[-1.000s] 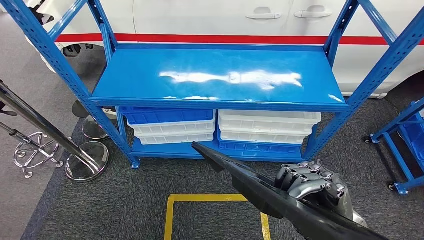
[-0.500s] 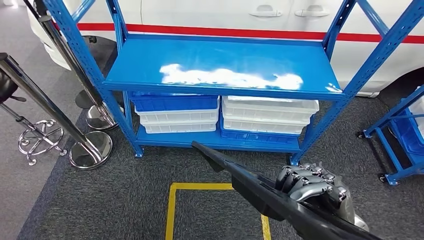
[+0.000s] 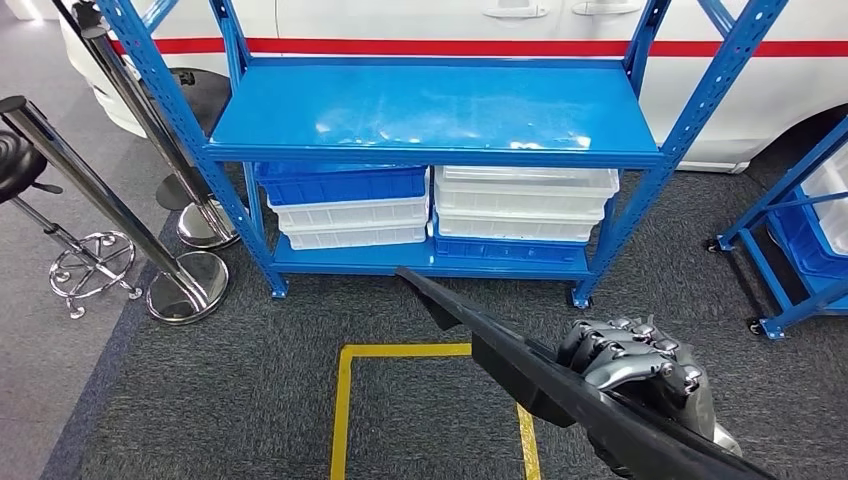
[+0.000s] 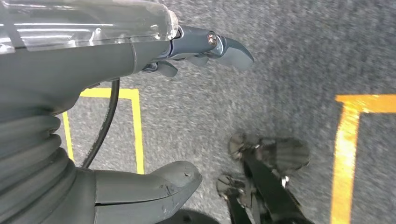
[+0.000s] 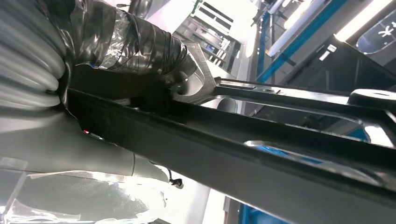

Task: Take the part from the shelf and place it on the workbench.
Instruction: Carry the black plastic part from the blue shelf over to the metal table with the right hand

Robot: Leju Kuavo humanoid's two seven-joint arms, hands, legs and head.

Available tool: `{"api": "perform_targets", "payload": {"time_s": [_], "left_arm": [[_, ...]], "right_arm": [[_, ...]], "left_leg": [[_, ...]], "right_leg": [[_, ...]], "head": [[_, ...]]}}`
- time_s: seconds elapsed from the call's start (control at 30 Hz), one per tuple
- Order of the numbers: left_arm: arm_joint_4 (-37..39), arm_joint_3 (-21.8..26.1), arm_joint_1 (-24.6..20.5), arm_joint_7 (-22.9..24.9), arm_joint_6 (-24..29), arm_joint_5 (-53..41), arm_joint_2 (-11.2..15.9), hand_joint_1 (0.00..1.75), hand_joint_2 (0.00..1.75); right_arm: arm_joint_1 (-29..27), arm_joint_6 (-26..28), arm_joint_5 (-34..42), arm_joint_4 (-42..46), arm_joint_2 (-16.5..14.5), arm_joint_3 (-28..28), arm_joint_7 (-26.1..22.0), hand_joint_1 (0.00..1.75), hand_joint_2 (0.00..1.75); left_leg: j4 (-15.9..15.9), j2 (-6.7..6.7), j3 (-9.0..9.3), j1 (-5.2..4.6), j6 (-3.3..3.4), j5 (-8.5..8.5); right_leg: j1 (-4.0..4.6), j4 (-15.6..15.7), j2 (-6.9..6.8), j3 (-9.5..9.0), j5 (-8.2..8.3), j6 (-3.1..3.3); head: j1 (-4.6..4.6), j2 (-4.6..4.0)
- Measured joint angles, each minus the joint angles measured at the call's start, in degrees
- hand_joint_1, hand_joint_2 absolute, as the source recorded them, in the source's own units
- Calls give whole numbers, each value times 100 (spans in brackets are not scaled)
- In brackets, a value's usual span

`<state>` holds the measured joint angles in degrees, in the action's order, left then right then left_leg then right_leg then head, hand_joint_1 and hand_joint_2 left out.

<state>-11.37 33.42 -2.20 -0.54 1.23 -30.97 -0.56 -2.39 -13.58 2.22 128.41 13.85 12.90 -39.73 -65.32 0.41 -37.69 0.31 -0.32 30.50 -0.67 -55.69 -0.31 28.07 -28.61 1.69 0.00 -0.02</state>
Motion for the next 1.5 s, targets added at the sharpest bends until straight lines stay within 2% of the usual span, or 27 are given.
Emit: {"api": "perform_targets", "payload": {"time_s": [0.07, 0.1, 0.13, 0.2, 0.23, 0.3, 0.4, 0.47, 0.53, 0.57, 0.6, 0.63, 0.67, 0.73, 0.8, 0.87, 0.93, 1.0, 1.07, 1.1, 1.13, 1.17, 1.23, 1.3, 1.37, 1.43, 1.5], "left_arm": [[0, 0, 1, 32, 21, -1, 2, 0, 175], [0, 0, 1, 45, 27, -3, 2, 0, 175], [0, 0, 2, 55, 29, -5, 2, 0, 175], [0, 0, 3, 67, 31, -11, 4, 0, 175], [0, 0, 5, 69, 32, -14, 5, 0, 175], [0, 1, 12, 71, 36, -17, 6, 0, 175], [0, 2, 8, 82, 44, -19, -4, 0, 175], [0, 2, 0, 100, 48, -26, -14, 0, 175], [0, 2, 9, 131, 59, -39, -19, 0, 175], [0, 3, 17, 145, 66, -44, -21, 0, 175], [0, 3, 22, 155, 69, -46, -22, 0, 175], [0, 4, 22, 160, 74, -49, -23, 0, 175], [0, 4, 18, 160, 83, -57, -26, 0, 175], [0, 5, 11, 150, 127, -82, -27, 0, 175], [0, 10, 10, 123, 215, -107, -27, 0, 175], [0, 15, 9, 85, 292, -120, -27, 0, 175], [0, 22, 6, 37, 331, -124, -25, 0, 175], [0, 38, 19, -16, 375, -128, -15, 0, 175], [0, 52, 46, -62, 447, -147, 1, 0, 175], [0, 57, 56, -80, 475, -156, 10, 0, 175], [0, 63, 61, -96, 482, -162, 16, 0, 175], [0, 72, 61, -115, 476, -164, 21, 0, 175], [0, 104, 52, -148, 462, -184, 38, 0, 175], [0, 138, 42, -166, 466, -211, 55, 0, 175], [-1, 156, 26, -178, 462, -227, 67, 0, 175], [-2, 162, 7, -189, 451, -243, 70, 0, 175], [-2, 178, 3, -204, 436, -249, 67, 0, 175]], "right_arm": [[5, -27, 18, -1, 24, 0, 16, 175, 175], [10, -61, 36, -1, 39, 0, 21, 175, 175], [21, -104, 55, -2, 57, 0, 22, 175, 175], [56, -185, 90, -2, 92, 0, 15, 175, 175], [82, -214, 102, -3, 108, 0, 10, 175, 175], [123, -252, 127, -6, 141, 0, -2, 175, 175], [136, -298, 161, -10, 194, -1, -15, 175, 175], [141, -335, 179, -20, 234, -2, -22, 175, 175], [132, -398, 196, -42, 254, -5, -27, 175, 175], [121, -425, 201, -55, 257, -7, -27, 175, 175], [109, -439, 201, -68, 262, -9, -28, 175, 175], [98, -446, 195, -78, 267, -11, -28, 175, 175], [90, -454, 180, -84, 271, -16, -28, 175, 175], [79, -475, 130, -87, 274, -30, -29, 175, 175], [45, -486, 72, -82, 274, -47, -31, 175, 175], [-18, -484, 25, -72, 274, -56, -31, 175, 175], [-69, -483, -7, -44, 274, -57, -32, 175, 175], [-100, -498, -15, -20, 274, -53, -33, 175, 175], [-130, -569, 29, -22, 274, -26, -32, 175, 175], [-145, -631, 67, -28, 274, 3, -30, 175, 175], [-154, -704, 110, -39, 275, 46, -23, 175, 175], [-158, -779, 160, -54, 275, 98, 4, 175, 175], [-147, -919, 262, -116, 277, 221, 112, 175, 175], [-117, -1027, 332, -249, 289, 355, 234, 175, 175], [-83, -1116, 382, -407, 310, 465, 326, 175, 175], [-13, -1246, 475, -567, 337, 562, 469, 175, 175], [109, -1413, 606, -771, 363, 688, 638, 175, 175]], "left_leg": [[-651, 0, -177, 23, -40, 305], [-765, -2, -158, 31, -51, 286], [-639, -12, -15, 38, -51, 164], [95, -135, 501, 48, -19, -95], [474, -228, 743, 50, 6, -152], [843, -341, 953, 41, 50, -125], [926, -187, 939, 57, 148, -187], [977, -62, 912, 77, 236, -249], [972, 68, 860, 55, 276, -275], [964, 133, 837, 46, 280, -281], [952, 198, 819, 39, 281, -284], [940, 259, 810, 36, 277, -284], [927, 314, 809, 34, 269, -279], [889, 409, 814, 12, 231, -255], [856, 498, 814, -23, 178, -233], [844, 594, 816, -37, 125, -215], [690, 440, 758, -15, 59, -67], [117, 125, 513, 15, 6, 299], [-631, 7, 185, 22, -15, 621], [-821, -1, 100, 22, -17, 644], [-781, -7, 121, 23, -11, 545], [-521, -30, 245, 23, 4, 351], [290, -225, 623, 23, 56, -61], [800, -407, 844, 16, 99, -207], [922, -368, 884, 6, 142, -219], [993, -230, 898, 27, 214, -292], [1043, -74, 883, 44, 271, -350]], "right_leg": [[3, -36, 27, 124, 73, -5], [1, -64, 54, 190, 103, -18], [-1, -100, 84, 255, 127, -33], [-4, -172, 159, 356, 159, -67], [-5, -200, 202, 397, 174, -92], [-10, -228, 290, 457, 222, -161], [-12, -266, 364, 519, 247, -272], [-11, -650, 234, 703, -26, -307], [-18, -1401, 110, 1039, -434, -337], [-23, -1701, 93, 1162, -544, -351], [-26, -1814, 79, 1190, -542, -360], [-28, -1699, 57, 1100, -435, -362], [-27, -1366, 7, 898, -251, -355], [8, -580, -256, 469, 25, -302], [55, -244, -416, 322, 79, -225], [60, -239, -307, 355, 98, -158], [34, -214, -189, 379, 141, -82], [15, -199, -74, 407, 180, -15], [15, -205, 63, 438, 201, 10], [16, -211, 137, 446, 207, 12], [16, -217, 215, 447, 213, 8], [16, -222, 291, 442, 219, 2], [20, -228, 426, 430, 231, -26], [14, -221, 548, 450, 261, -92], [-3, -186, 667, 483, 316, -186], [0, -265, 596, 546, 271, -246], [4, -741, 304, 774, -46, -279]], "head": [[0, 0], [0, 0], [0, 0], [0, 0], [1, 0], [1, 0], [2, 0], [3, 0], [3, 0], [4, 0], [3, 0], [3, 0], [4, 0], [4, 0], [2, 0], [0, 0], [1, 0], [1, 0], [0, 0], [0, 0], [0, 0], [0, 0], [1, 0], [1, 0], [1, 0], [4, 0], [6, 0]]}}
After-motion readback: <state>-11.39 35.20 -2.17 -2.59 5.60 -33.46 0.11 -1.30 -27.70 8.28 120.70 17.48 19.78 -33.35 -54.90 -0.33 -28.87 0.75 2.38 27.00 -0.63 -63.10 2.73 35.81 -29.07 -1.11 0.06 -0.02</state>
